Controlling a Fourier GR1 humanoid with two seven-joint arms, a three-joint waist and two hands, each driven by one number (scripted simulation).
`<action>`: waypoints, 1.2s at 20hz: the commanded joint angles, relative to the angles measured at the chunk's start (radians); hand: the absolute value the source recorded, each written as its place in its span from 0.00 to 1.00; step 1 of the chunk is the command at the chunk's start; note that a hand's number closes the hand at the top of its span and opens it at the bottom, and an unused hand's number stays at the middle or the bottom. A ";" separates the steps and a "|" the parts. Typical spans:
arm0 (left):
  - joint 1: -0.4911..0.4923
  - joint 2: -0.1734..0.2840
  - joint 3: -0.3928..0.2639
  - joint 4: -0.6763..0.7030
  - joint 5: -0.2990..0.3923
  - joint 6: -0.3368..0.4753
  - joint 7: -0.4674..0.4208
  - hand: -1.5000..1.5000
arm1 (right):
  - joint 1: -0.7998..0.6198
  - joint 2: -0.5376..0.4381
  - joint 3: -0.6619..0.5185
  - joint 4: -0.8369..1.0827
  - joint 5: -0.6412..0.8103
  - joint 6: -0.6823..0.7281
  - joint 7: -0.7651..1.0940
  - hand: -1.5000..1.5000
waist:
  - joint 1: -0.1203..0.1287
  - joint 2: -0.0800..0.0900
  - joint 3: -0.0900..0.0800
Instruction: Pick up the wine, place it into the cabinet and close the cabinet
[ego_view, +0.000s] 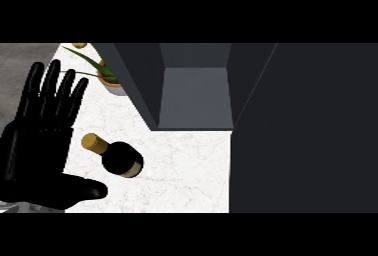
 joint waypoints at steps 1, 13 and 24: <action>-0.078 0.025 0.040 0.037 0.045 0.013 0.043 0.00 | 0.074 0.026 0.001 -0.038 -0.006 0.041 -0.008 0.00 | -0.002 0.000 0.000; -0.002 0.020 -0.038 -0.071 -0.002 0.075 0.057 0.00 | 0.037 0.054 -0.047 -0.057 -0.028 0.064 0.072 0.00 | 0.001 0.000 0.000; 0.137 0.026 -0.056 -0.139 -0.026 0.069 0.066 0.00 | -0.069 0.085 0.004 -0.044 0.045 0.028 0.153 0.00 | 0.006 0.000 0.000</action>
